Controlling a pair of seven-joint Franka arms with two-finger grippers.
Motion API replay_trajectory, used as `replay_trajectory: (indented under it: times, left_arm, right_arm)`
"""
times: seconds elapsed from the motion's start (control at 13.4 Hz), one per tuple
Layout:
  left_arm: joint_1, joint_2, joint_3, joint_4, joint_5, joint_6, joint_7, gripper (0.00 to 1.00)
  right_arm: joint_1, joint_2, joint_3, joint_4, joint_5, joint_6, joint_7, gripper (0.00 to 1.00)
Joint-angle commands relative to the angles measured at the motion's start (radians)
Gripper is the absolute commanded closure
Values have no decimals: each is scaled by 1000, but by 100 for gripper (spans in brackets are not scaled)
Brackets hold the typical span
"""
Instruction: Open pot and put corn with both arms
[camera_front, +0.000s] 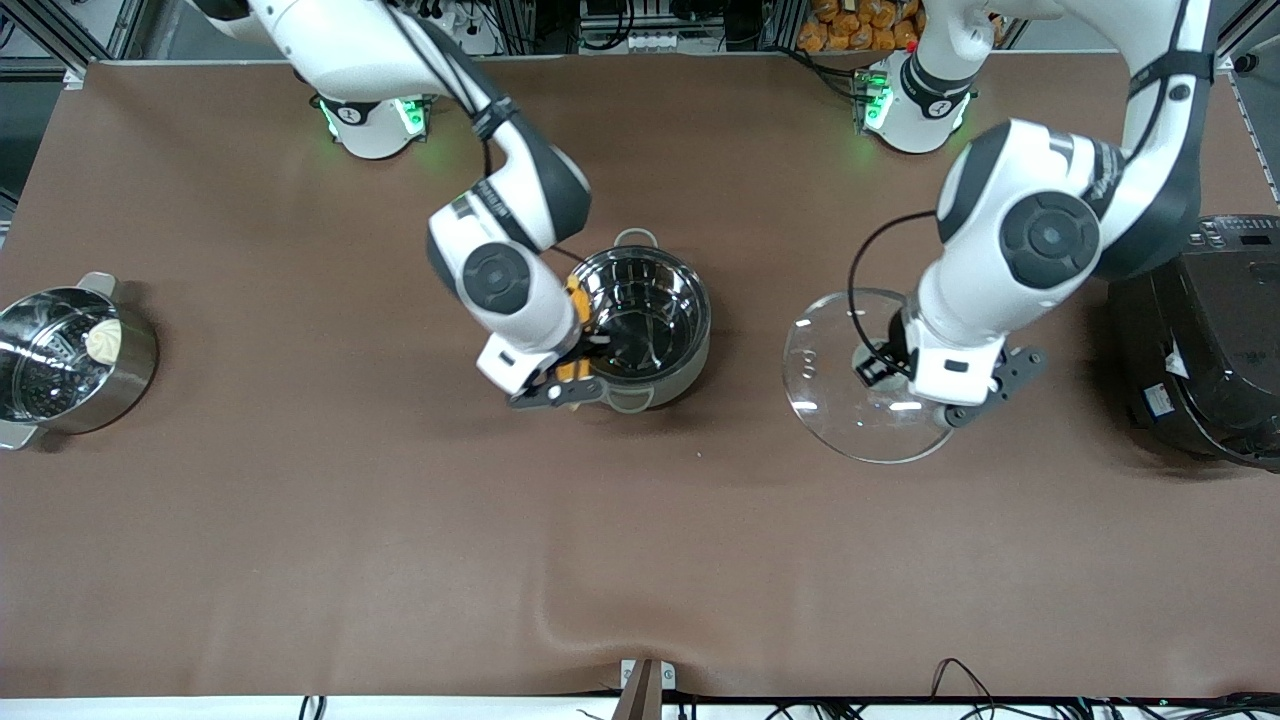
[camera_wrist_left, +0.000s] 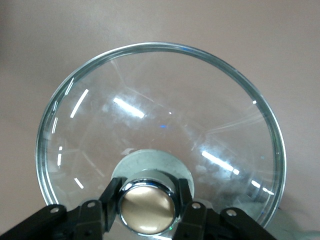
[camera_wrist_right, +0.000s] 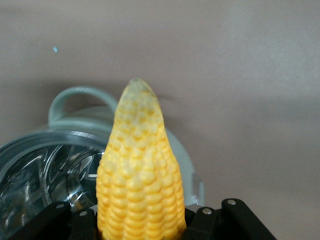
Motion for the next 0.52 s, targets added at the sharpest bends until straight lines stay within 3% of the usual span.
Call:
replay_trajectory:
  times: [0.0,0.45]
  left_arm:
    - [55,-78,-17,-126,12,46,84,100]
    - [141,-125,-17,-324,12,196,186,100]
  right_arm:
    - [53,2,-11,0,-30,-11,85,100]
    - [113,49,-11,5,-81,-2,157,100]
